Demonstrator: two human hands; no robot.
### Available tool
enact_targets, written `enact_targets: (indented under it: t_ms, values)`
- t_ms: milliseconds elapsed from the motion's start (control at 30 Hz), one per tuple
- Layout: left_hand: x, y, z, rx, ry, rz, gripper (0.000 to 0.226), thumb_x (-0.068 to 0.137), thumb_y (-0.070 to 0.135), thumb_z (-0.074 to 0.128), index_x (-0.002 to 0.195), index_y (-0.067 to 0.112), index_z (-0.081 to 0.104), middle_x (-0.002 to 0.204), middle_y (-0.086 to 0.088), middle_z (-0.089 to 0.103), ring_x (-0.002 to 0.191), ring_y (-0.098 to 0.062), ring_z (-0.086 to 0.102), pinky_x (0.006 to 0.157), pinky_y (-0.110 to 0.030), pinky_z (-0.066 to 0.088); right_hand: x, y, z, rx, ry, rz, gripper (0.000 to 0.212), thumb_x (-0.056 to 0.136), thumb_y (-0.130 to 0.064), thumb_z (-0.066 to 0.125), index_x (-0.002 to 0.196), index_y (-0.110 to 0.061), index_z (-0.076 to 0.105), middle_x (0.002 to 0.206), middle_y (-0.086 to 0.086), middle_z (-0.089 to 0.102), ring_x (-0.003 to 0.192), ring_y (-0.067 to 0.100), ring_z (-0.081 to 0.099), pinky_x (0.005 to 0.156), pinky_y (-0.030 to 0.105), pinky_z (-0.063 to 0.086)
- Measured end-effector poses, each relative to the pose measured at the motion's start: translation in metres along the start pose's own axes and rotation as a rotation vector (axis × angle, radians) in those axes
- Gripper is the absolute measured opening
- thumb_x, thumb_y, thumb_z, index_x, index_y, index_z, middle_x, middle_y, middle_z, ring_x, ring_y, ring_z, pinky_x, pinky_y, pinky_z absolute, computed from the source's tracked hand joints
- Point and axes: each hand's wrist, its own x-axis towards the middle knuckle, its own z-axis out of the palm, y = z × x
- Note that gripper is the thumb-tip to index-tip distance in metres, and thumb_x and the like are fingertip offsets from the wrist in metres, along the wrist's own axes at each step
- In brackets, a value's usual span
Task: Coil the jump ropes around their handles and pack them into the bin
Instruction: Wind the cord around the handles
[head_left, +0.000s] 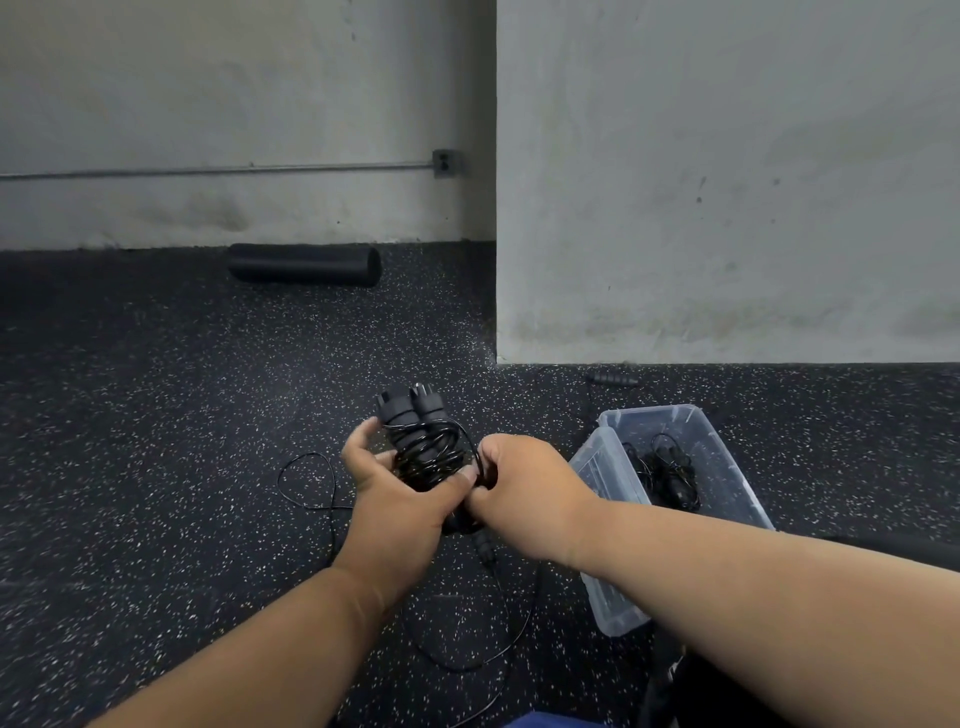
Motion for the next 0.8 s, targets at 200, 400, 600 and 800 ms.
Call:
enact_targets:
  t_ms: [200, 400, 600, 800]
  values:
    - [0.001, 0.008, -0.004, -0.026, -0.032, 0.000, 0.096, 0.083, 0.014, 0.088, 0.152, 0.044, 0.028, 0.121, 0.008, 0.066, 0.107, -0.008, 0.069, 0.076, -0.020, 0.056, -0.002, -0.001, -0.003, -0.029, 0.018, -0.062, 0.018, 0.088, -0.019, 0.060, 0.076, -0.019, 0.047, 0.071, -0.001, 0.059, 0.064, 0.016, 0.052, 0.058, 0.036, 0.044]
    - [0.005, 0.008, -0.004, -0.089, -0.027, -0.018, 0.071, 0.082, 0.015, 0.088, 0.135, 0.030, 0.043, 0.114, 0.003, 0.071, 0.098, -0.007, 0.073, 0.080, -0.022, 0.057, -0.001, 0.000, -0.003, 0.023, 0.109, -0.088, 0.009, 0.090, -0.023, 0.062, 0.087, -0.026, 0.054, 0.074, -0.007, 0.064, 0.068, 0.010, 0.057, 0.062, 0.033, 0.048]
    - [0.011, 0.009, -0.007, -0.032, 0.007, -0.020, 0.071, 0.064, 0.051, 0.093, 0.121, 0.039, 0.051, 0.127, -0.005, 0.064, 0.112, -0.020, 0.068, 0.103, -0.044, 0.055, 0.006, 0.005, 0.002, 0.252, 0.177, 0.018, 0.016, 0.085, -0.022, 0.073, 0.075, -0.023, 0.060, 0.066, -0.010, 0.062, 0.058, 0.004, 0.049, 0.060, 0.033, 0.049]
    - [0.013, 0.001, -0.007, -0.098, 0.023, -0.068, 0.057, 0.078, 0.033, 0.092, 0.118, 0.030, 0.052, 0.111, 0.002, 0.076, 0.107, -0.018, 0.072, 0.105, -0.047, 0.054, 0.009, 0.007, 0.007, 0.518, 0.140, 0.119, 0.010, 0.086, -0.016, 0.080, 0.082, -0.009, 0.075, 0.067, -0.002, 0.067, 0.057, 0.008, 0.053, 0.054, 0.024, 0.044]
